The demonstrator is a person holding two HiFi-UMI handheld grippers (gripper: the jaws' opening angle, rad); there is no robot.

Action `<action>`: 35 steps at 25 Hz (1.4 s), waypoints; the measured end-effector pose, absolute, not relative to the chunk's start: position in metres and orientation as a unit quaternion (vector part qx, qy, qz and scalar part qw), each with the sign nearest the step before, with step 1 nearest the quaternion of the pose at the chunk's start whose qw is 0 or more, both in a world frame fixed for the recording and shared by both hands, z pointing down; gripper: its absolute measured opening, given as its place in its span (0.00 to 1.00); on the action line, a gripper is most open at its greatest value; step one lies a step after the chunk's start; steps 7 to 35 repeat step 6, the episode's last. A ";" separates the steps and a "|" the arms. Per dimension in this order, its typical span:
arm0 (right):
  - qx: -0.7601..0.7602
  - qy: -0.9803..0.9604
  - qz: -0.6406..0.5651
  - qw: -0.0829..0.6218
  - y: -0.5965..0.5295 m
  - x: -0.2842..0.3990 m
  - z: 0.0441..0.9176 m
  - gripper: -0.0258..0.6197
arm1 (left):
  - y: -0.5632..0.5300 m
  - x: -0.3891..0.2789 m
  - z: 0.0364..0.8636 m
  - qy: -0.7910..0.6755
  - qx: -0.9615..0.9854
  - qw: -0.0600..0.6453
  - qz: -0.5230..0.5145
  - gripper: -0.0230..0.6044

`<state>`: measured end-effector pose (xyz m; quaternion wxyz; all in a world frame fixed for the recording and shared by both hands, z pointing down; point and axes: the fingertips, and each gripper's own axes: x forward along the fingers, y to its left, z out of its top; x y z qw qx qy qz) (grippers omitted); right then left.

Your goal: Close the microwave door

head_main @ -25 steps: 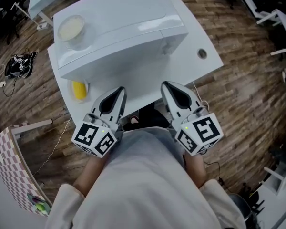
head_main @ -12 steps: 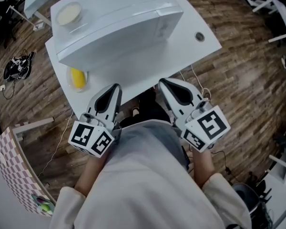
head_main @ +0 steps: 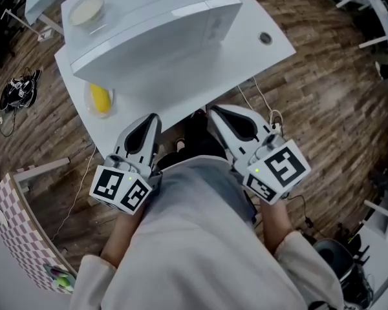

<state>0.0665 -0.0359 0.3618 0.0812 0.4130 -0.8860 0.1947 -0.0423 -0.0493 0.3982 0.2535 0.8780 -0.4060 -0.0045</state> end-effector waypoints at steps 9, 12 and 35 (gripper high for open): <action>0.409 -0.886 0.200 0.086 -0.033 0.064 0.365 0.07 | -0.045 -0.040 0.401 -0.400 0.879 0.258 -0.002 0.07; 0.409 -0.886 0.200 0.086 -0.033 0.064 0.365 0.07 | -0.045 -0.040 0.401 -0.400 0.879 0.258 -0.002 0.07; 0.409 -0.886 0.200 0.086 -0.033 0.064 0.365 0.07 | -0.045 -0.040 0.401 -0.400 0.879 0.258 -0.002 0.07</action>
